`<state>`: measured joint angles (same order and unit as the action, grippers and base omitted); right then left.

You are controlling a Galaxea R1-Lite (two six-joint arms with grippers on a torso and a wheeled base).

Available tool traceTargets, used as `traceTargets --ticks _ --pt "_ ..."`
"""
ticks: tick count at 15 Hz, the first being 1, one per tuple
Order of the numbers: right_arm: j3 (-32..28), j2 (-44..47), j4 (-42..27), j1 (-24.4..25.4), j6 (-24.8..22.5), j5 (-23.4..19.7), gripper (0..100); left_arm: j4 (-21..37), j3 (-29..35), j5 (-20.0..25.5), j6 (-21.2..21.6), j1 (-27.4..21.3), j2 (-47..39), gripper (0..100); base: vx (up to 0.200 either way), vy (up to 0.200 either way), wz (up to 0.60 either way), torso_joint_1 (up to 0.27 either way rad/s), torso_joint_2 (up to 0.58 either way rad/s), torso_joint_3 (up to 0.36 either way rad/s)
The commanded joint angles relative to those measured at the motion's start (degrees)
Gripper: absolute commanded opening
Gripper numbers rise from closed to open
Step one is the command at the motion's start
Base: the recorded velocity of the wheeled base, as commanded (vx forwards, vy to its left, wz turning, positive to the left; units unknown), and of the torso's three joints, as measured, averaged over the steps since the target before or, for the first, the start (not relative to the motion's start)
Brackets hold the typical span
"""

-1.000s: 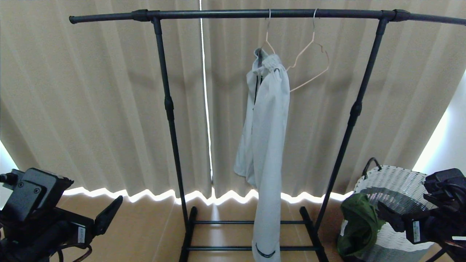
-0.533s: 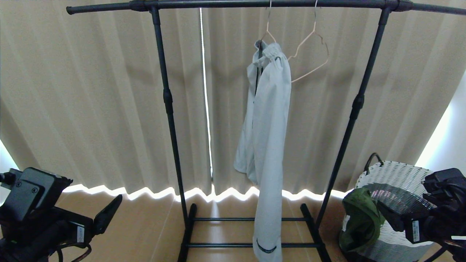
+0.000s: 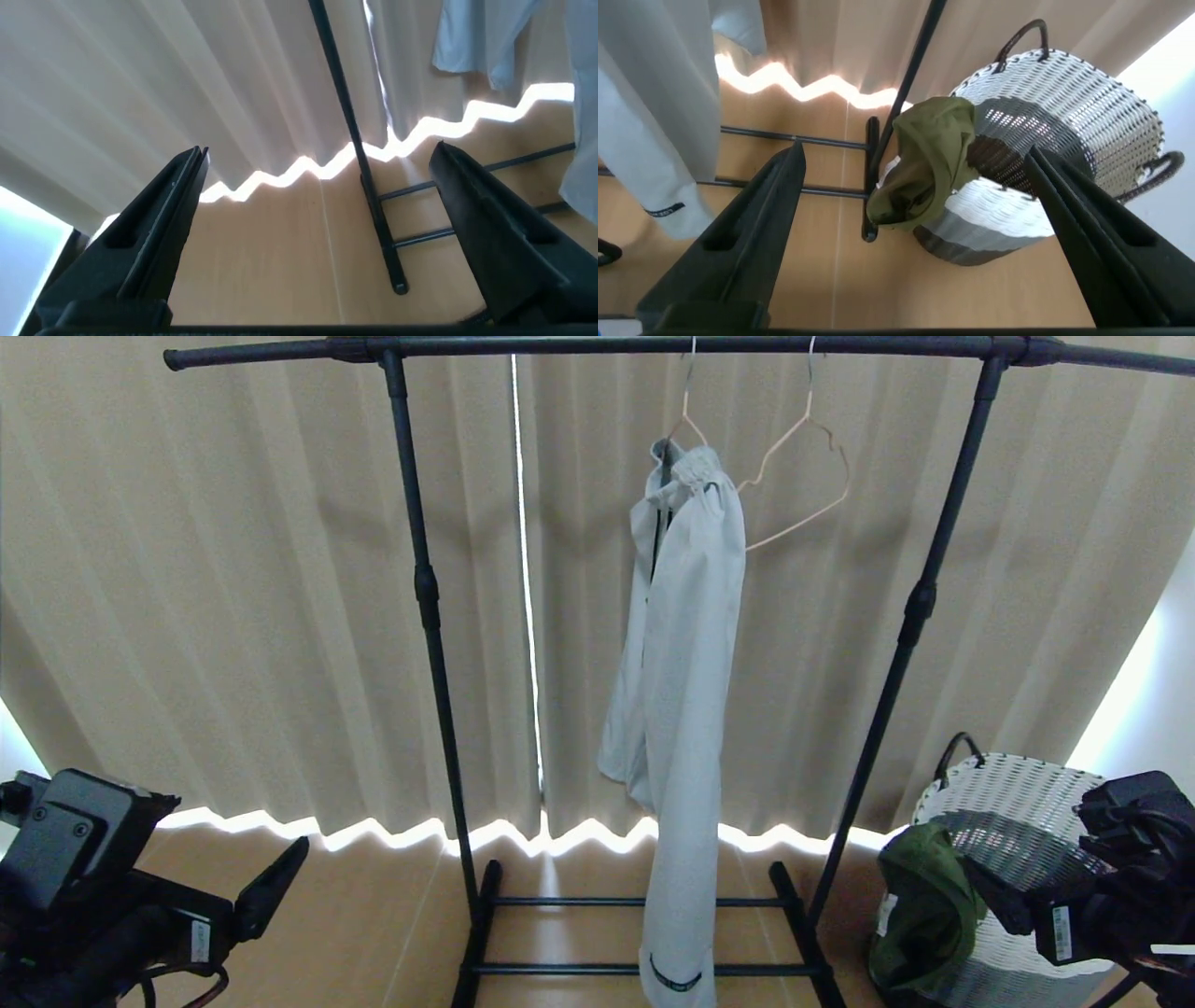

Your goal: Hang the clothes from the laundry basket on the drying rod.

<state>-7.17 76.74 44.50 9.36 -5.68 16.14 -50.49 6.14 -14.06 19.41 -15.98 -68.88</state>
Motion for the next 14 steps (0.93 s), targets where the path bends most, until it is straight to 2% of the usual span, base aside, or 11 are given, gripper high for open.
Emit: traceTargets --ticks 1,8,14 --pt "0.0 0.1 0.0 0.0 0.0 0.0 100 -0.1 -0.1 0.0 0.0 0.0 0.1 100 0.0 -0.2 0.0 0.002 0.01 0.002" --pt "0.2 0.0 0.1 0.0 0.0 0.0 100 -0.1 -0.1 0.0 0.0 0.0 0.1 100 0.0 -0.2 0.0 0.002 0.0 0.001" --pt "0.3 0.1 0.1 0.0 0.0 0.0 100 0.0 0.0 0.1 -0.1 0.0 -0.1 100 0.0 0.0 0.0 0.0 0.0 0.0"
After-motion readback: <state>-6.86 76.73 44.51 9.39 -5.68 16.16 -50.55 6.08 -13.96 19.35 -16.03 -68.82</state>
